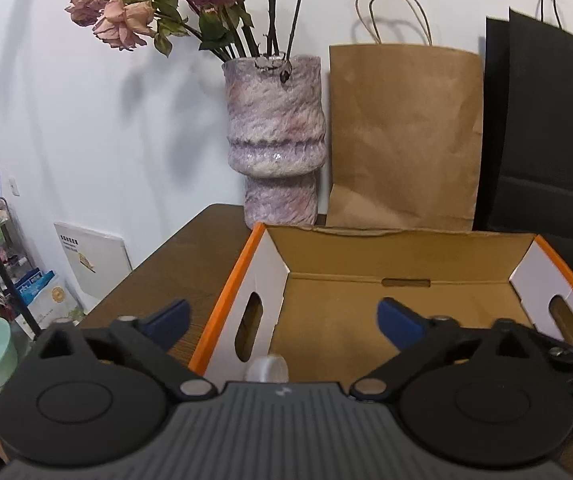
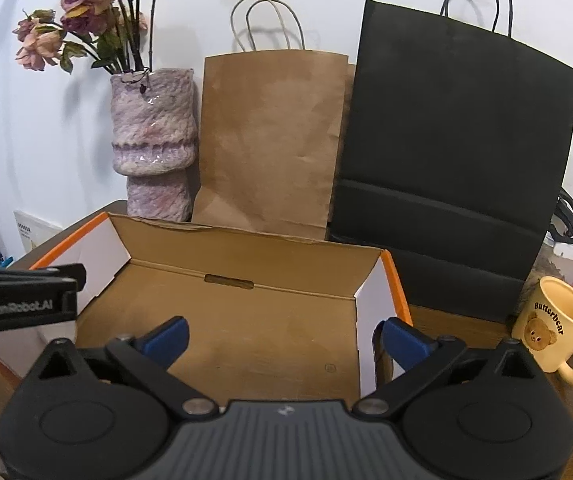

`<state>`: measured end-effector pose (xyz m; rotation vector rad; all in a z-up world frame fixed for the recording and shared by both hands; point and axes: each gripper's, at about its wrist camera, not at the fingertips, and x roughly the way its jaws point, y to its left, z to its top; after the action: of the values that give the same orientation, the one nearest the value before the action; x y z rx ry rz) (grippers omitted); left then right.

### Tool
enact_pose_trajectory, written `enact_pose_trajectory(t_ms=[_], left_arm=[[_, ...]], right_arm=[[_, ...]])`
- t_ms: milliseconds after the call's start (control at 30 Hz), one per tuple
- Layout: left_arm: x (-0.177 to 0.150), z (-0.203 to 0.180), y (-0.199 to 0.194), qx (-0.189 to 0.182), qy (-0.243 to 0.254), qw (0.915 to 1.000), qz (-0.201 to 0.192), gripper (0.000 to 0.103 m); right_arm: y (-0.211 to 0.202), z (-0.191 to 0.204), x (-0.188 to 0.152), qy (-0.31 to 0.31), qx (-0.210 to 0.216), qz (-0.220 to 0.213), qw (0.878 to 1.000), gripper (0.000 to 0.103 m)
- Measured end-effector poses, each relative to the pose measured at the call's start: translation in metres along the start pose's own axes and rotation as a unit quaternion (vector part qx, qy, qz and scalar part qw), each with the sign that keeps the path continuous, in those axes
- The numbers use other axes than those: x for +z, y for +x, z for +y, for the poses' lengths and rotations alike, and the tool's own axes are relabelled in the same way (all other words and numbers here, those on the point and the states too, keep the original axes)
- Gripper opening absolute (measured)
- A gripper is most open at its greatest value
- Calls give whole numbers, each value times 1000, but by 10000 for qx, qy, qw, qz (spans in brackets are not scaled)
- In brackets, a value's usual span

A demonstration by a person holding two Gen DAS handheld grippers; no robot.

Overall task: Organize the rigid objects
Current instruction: 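Withdraw both open tools up out of the red box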

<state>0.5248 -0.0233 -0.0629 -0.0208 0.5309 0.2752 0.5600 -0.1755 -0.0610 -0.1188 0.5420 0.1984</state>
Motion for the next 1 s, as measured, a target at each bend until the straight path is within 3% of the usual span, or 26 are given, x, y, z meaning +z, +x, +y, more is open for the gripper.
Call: enact_pose_trajectory(t_ms=[667,1000], left_arm=[[4,2,-12,-171,-65,9998,-50,103],[5,0,-41,-295,-75,9993,-237,103]], right_arm=[[-6,-3,-1,24,-56,-71,10000,103],[-30,-4,-4,30,-9,-300,9995,103]])
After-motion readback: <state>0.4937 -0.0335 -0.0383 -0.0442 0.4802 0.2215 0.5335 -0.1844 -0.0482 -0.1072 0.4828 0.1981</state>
